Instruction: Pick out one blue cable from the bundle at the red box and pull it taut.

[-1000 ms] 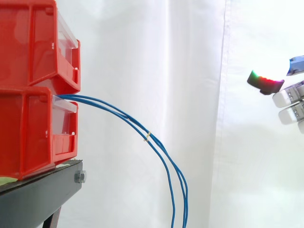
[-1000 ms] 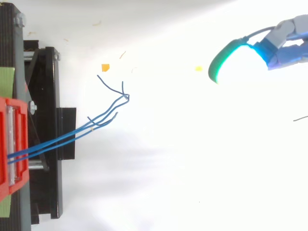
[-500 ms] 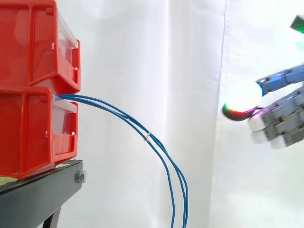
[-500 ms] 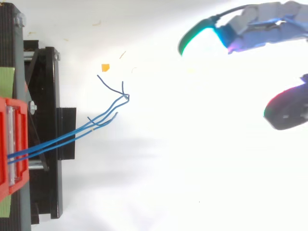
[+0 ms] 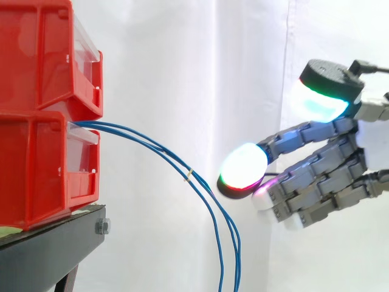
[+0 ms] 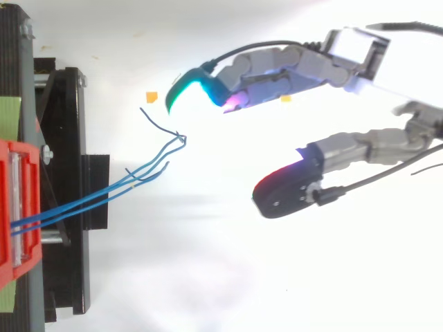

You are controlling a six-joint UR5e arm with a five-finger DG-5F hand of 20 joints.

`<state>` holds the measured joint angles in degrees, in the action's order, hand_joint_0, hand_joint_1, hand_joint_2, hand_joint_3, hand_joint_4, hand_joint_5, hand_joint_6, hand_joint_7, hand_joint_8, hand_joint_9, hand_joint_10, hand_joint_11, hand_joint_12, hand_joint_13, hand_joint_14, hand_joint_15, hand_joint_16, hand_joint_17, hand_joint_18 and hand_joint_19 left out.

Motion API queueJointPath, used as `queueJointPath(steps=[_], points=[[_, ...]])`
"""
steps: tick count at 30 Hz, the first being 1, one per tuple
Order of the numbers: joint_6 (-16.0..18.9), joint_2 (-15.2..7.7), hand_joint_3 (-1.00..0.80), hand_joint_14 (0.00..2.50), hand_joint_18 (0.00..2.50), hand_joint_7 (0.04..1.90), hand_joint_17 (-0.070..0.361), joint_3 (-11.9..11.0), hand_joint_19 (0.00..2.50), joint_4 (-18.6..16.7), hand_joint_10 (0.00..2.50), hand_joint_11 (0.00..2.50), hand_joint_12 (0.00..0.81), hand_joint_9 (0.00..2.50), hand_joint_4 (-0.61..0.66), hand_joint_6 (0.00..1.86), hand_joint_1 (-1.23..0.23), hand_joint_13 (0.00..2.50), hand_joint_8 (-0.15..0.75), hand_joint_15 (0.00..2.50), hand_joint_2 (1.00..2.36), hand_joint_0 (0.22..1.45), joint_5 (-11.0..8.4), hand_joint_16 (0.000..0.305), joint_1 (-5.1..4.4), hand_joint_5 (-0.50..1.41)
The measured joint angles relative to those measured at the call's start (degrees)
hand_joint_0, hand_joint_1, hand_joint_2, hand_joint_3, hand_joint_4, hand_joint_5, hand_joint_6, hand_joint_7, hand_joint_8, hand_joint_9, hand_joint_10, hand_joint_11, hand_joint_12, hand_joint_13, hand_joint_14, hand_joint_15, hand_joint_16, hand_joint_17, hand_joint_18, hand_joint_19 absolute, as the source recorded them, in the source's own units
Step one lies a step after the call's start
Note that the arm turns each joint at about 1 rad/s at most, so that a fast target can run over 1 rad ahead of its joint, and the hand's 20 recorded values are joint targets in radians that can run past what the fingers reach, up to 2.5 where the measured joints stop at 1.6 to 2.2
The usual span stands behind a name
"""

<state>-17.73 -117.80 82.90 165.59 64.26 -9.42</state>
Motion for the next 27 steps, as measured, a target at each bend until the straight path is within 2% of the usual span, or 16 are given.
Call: queueJointPath(steps=[4,12,18,27], points=[[-0.6,-1.8,-0.50,0.00,0.34,0.63,0.095,-1.2,0.28,-2.5,0.00,0.05,0.283,0.63,0.16,0.50,-0.63,0.49,0.222,0.00,1.00,0.50,0.37,0.042,0.07,-0.19],[-3.6,-3.3,-0.50,0.00,0.36,0.65,0.094,-1.8,0.30,-7.5,0.00,0.07,0.284,0.65,0.17,0.50,-0.64,0.50,0.230,0.00,1.00,0.50,0.42,0.042,0.10,-0.18],[-4.2,-5.0,-0.50,0.00,0.36,0.67,0.094,-2.0,0.31,-9.1,0.00,0.10,0.286,0.66,0.18,0.50,-0.64,0.51,0.231,0.00,1.00,0.50,0.58,0.042,0.25,-0.18],[-4.0,-8.2,-0.50,0.00,0.39,0.78,0.094,-4.2,0.35,-10.6,0.01,0.14,0.291,0.69,0.20,0.50,-0.66,0.54,0.230,0.03,1.00,0.51,3.32,0.042,0.98,-0.16]])
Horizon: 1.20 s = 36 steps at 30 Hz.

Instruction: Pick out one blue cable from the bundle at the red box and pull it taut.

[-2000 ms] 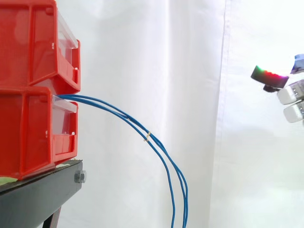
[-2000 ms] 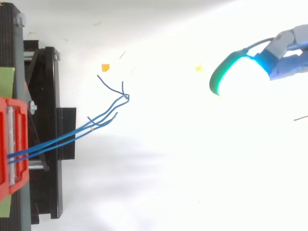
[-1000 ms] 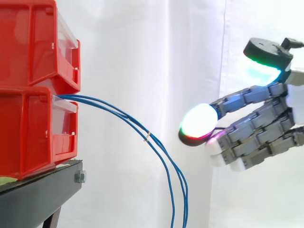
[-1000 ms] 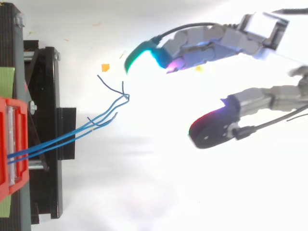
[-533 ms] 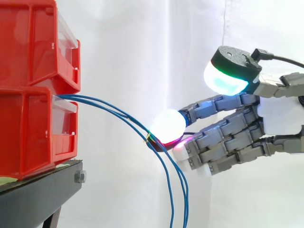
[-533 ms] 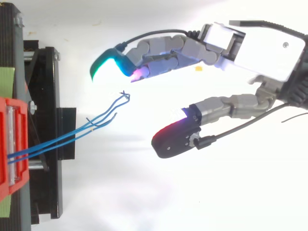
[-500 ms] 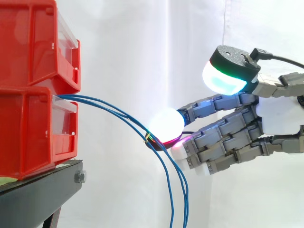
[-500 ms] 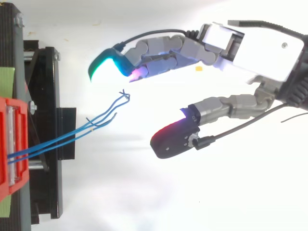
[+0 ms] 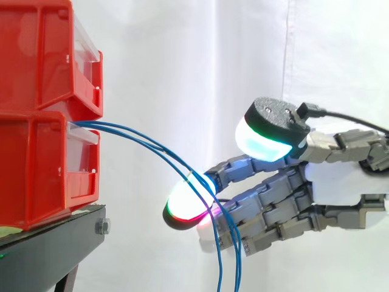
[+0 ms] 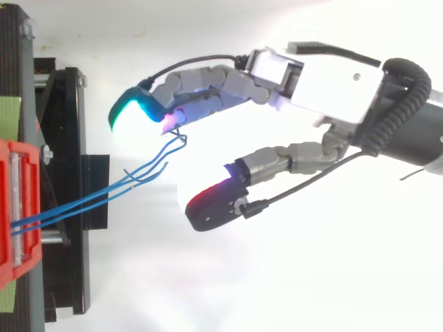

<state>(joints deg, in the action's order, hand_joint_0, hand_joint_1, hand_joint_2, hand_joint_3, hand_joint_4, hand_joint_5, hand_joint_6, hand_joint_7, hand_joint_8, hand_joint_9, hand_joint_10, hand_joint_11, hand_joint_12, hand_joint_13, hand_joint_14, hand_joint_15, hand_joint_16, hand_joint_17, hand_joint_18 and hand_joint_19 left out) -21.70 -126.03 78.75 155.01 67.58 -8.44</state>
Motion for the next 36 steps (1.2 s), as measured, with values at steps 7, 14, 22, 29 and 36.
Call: queueJointPath(steps=[7,14,22,29,36], points=[[0.5,-1.7,-0.50,0.00,0.41,0.91,0.094,-1.6,0.38,-0.8,0.01,0.18,0.292,0.71,0.20,0.50,-0.66,0.56,0.233,0.05,1.00,0.52,2.46,0.042,0.48,-0.14],[0.6,-1.8,-0.47,0.00,0.43,1.00,0.093,-1.7,0.40,-3.3,0.01,0.20,0.290,0.72,0.18,0.50,-0.68,0.58,0.231,0.08,1.00,0.54,4.85,0.041,0.45,-0.13],[0.6,-1.8,-0.44,0.00,0.43,1.02,0.092,-1.8,0.41,-5.0,0.01,0.22,0.290,0.73,0.17,0.50,-0.70,0.58,0.226,0.09,1.00,0.56,5.86,0.041,0.22,-0.13],[0.6,-2.0,-0.44,0.00,0.44,1.03,0.092,-1.8,0.41,-5.4,0.01,0.21,0.291,0.74,0.17,0.50,-0.69,0.59,0.227,0.09,1.00,0.56,5.92,0.041,-0.11,-0.12],[0.8,-3.3,-0.43,0.00,0.46,1.11,0.091,-1.8,0.42,-7.7,0.01,0.25,0.290,0.77,0.14,0.50,-0.67,0.62,0.232,0.10,1.01,0.57,6.13,0.040,-0.23,-0.11]])
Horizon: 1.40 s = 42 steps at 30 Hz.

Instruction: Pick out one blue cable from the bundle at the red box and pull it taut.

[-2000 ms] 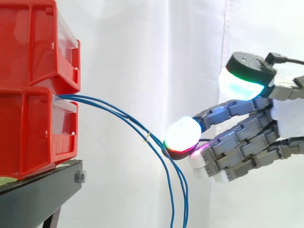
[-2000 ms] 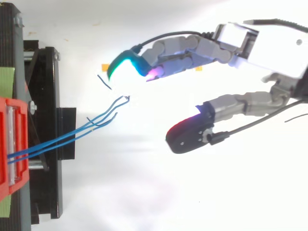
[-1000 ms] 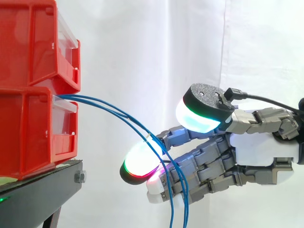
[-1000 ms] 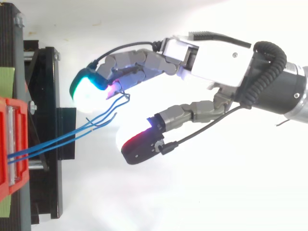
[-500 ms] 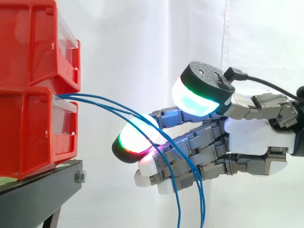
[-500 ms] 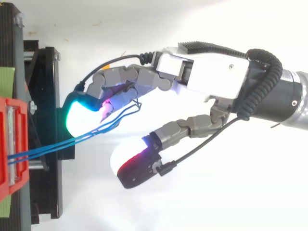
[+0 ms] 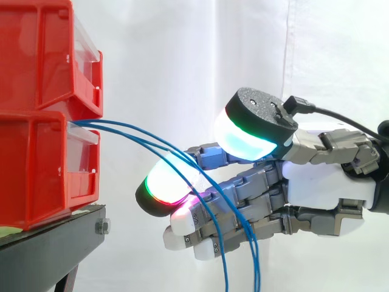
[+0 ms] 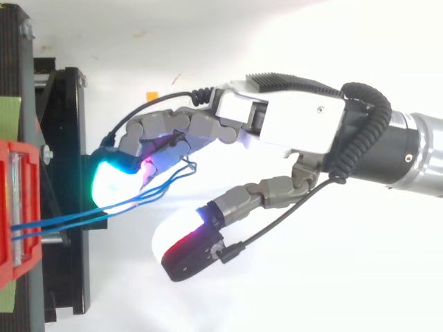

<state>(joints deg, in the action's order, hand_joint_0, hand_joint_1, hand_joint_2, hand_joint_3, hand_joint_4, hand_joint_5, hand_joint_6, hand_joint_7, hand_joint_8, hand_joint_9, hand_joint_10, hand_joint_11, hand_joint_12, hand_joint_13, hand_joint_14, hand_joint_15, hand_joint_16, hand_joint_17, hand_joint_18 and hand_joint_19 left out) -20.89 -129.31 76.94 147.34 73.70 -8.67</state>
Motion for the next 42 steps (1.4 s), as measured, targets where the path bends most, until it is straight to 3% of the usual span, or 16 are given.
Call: queueJointPath(steps=[14,18,22,26,35,42], points=[[0.1,-0.2,-0.35,0.01,0.49,1.29,0.091,0.0,0.45,-1.0,0.01,0.31,0.290,0.83,0.08,0.52,-0.69,0.65,0.230,0.13,1.01,0.60,0.57,0.041,-0.15,-0.09],[0.1,-0.2,-0.32,0.01,0.52,1.22,0.092,0.0,0.47,-1.3,0.01,0.34,0.295,0.85,0.07,0.60,-0.70,0.68,0.235,0.16,1.01,0.59,0.78,0.041,-0.36,-0.11],[0.1,-0.3,-0.30,0.01,0.55,1.02,0.094,0.0,0.48,-1.8,0.02,0.37,0.298,0.87,0.10,0.72,-0.71,0.69,0.240,0.17,1.02,0.58,0.82,0.042,-0.63,-0.14],[0.4,-0.9,-0.29,0.01,0.55,0.97,0.095,-0.2,0.48,-2.0,0.01,0.39,0.303,0.88,0.11,0.79,-0.70,0.69,0.245,0.17,1.02,0.58,0.86,0.042,-0.80,-0.15],[4.9,-2.4,-0.28,0.01,0.56,0.97,0.096,-1.4,0.49,-2.4,0.02,0.43,0.308,0.91,0.15,0.86,-0.69,0.71,0.262,0.19,1.02,0.58,1.19,0.043,-0.87,-0.16],[9.1,-2.5,-0.29,0.01,0.57,0.99,0.096,-3.9,0.48,1.2,0.02,0.47,0.312,0.94,0.16,0.88,-0.68,0.72,0.265,0.19,1.02,0.58,2.36,0.043,-0.81,-0.15]])
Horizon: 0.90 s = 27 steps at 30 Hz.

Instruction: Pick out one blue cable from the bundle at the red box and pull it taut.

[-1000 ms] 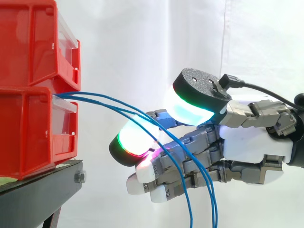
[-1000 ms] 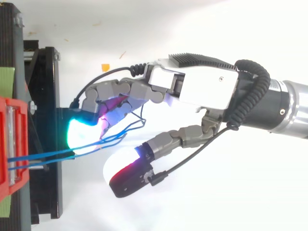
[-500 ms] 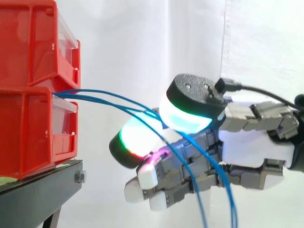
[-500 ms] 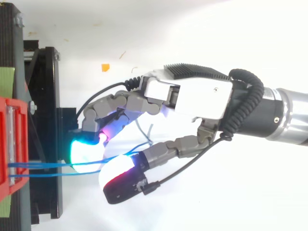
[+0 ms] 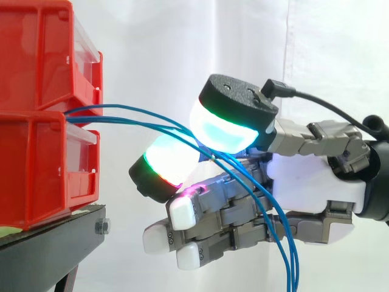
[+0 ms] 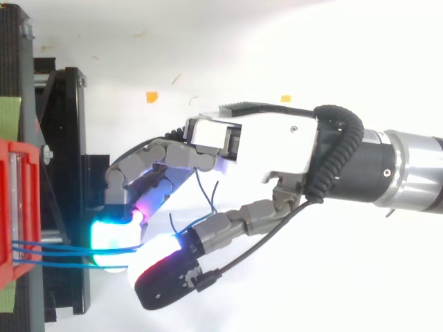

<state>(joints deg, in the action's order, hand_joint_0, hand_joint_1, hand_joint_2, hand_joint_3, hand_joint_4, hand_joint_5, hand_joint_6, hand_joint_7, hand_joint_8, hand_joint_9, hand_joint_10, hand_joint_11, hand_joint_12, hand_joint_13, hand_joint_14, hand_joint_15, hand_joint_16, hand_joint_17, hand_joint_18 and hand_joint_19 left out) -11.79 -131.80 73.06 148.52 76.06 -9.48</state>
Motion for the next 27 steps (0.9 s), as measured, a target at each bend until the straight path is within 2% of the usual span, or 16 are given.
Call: queueJointPath(steps=[9,14,21,27], points=[[5.0,0.0,-0.41,0.01,0.62,1.00,0.096,-0.4,0.47,0.7,0.02,0.53,0.312,0.99,0.11,0.89,-0.73,0.75,0.270,0.20,1.01,0.63,0.13,0.043,0.02,-0.15],[5.9,0.0,-0.47,0.01,0.66,1.00,0.096,-0.4,0.45,1.1,0.02,0.55,0.309,1.01,0.06,0.90,-0.76,0.76,0.258,0.21,1.00,0.65,0.44,0.043,0.17,-0.15],[7.5,0.0,-0.50,0.01,0.69,1.01,0.095,-0.5,0.45,2.0,0.02,0.58,0.314,1.06,0.02,0.91,-0.82,0.79,0.248,0.21,1.00,0.67,2.25,0.042,0.67,-0.15],[7.6,0.0,-0.50,0.01,0.70,1.00,0.095,-0.5,0.45,2.5,0.02,0.60,0.313,1.08,0.08,0.91,-0.86,0.80,0.246,0.22,1.00,0.63,2.51,0.042,0.75,-0.14]])
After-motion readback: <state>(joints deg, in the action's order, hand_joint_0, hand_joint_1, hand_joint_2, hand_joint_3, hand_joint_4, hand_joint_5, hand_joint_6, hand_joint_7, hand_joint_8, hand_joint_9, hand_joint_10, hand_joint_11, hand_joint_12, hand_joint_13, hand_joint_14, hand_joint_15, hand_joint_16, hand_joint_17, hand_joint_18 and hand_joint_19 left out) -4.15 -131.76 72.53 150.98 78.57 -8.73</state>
